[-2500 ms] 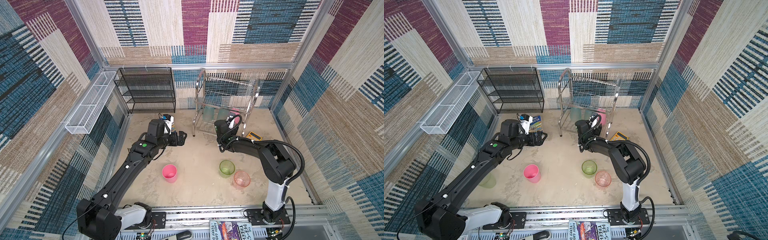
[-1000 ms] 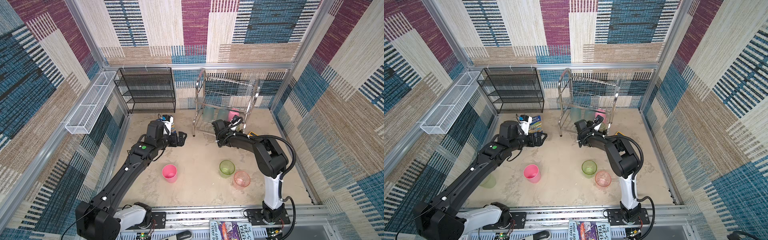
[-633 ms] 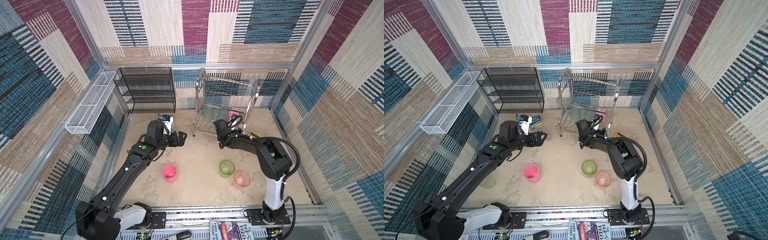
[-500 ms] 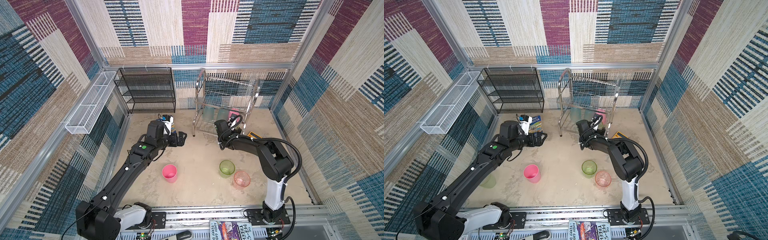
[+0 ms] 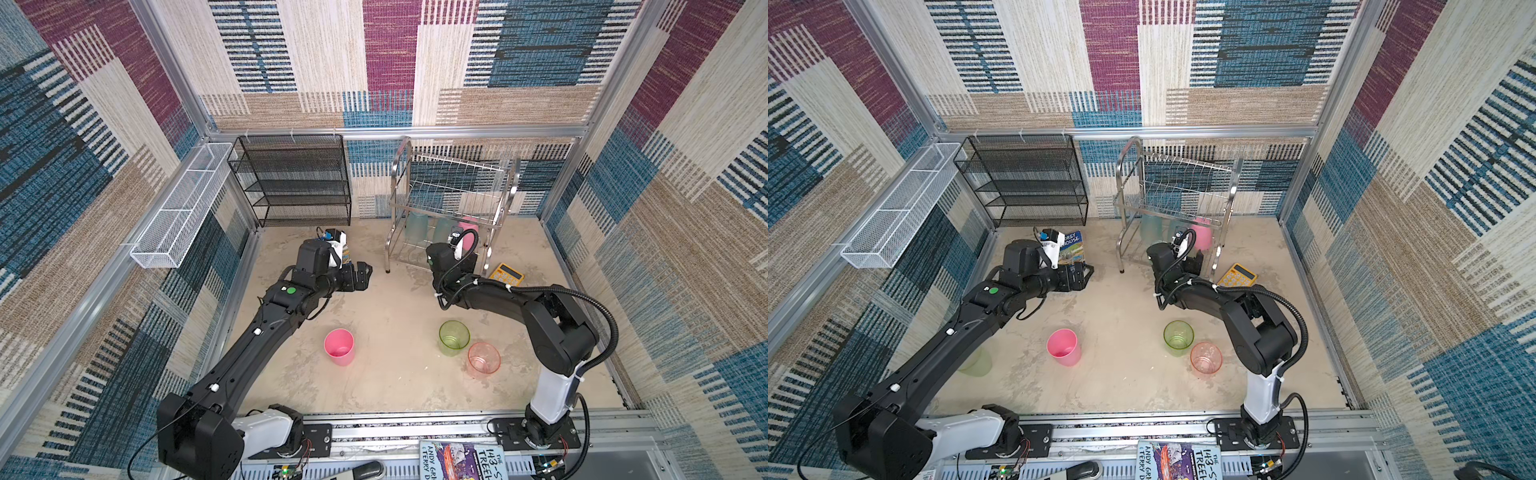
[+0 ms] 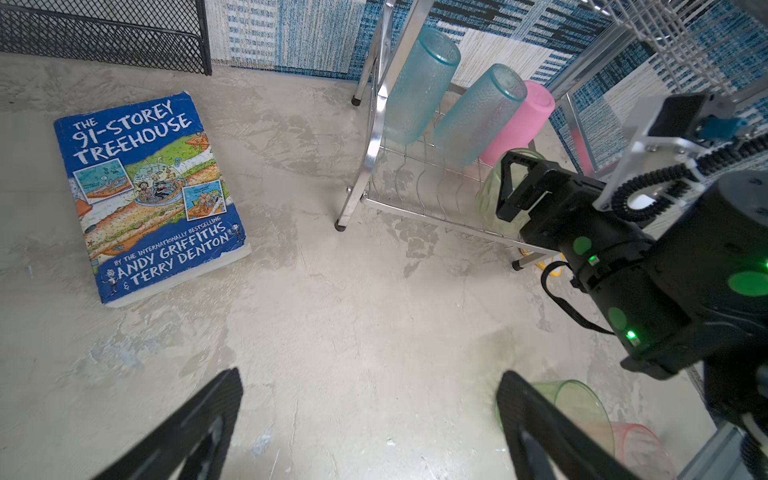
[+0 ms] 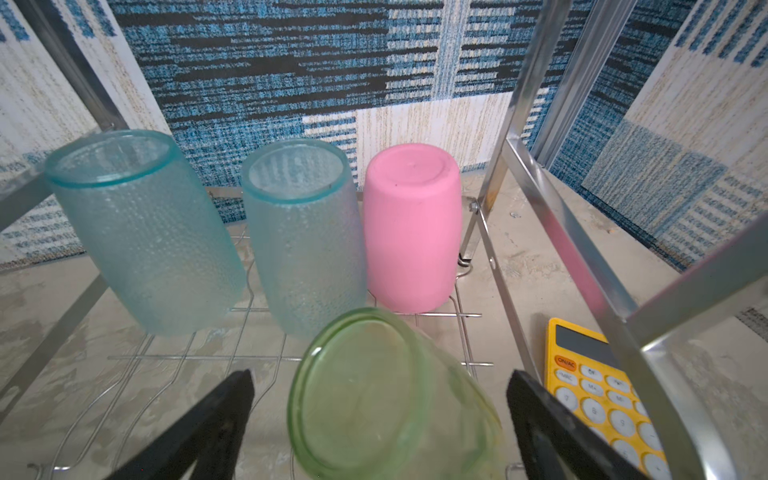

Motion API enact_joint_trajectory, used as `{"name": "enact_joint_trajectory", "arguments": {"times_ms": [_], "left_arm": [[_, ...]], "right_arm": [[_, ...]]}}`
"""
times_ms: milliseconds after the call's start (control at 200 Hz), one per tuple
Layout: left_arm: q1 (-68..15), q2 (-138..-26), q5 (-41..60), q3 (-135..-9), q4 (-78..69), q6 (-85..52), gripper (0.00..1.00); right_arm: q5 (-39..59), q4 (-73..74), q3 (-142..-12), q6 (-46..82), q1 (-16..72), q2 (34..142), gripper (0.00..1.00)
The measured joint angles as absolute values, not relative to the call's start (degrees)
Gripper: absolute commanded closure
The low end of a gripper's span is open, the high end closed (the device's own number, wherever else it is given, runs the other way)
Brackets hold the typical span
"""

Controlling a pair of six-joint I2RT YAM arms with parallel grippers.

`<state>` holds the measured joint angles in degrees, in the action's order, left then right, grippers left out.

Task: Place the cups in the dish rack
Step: 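Lower the green cup upright into the rack beside the pink cup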

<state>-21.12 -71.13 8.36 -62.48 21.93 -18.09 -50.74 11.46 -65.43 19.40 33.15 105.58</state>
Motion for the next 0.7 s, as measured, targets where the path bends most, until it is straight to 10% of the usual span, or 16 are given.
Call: {"name": "enact_joint_trajectory", "arguments": {"times_ms": [701], "left_arm": [[-21.39,-71.94,6.33,-62.46,23.03,-18.09,0.0]], "right_arm": [[-47.77,3.07,-67.55,18.24,33.21,102.17,0.04]]}}
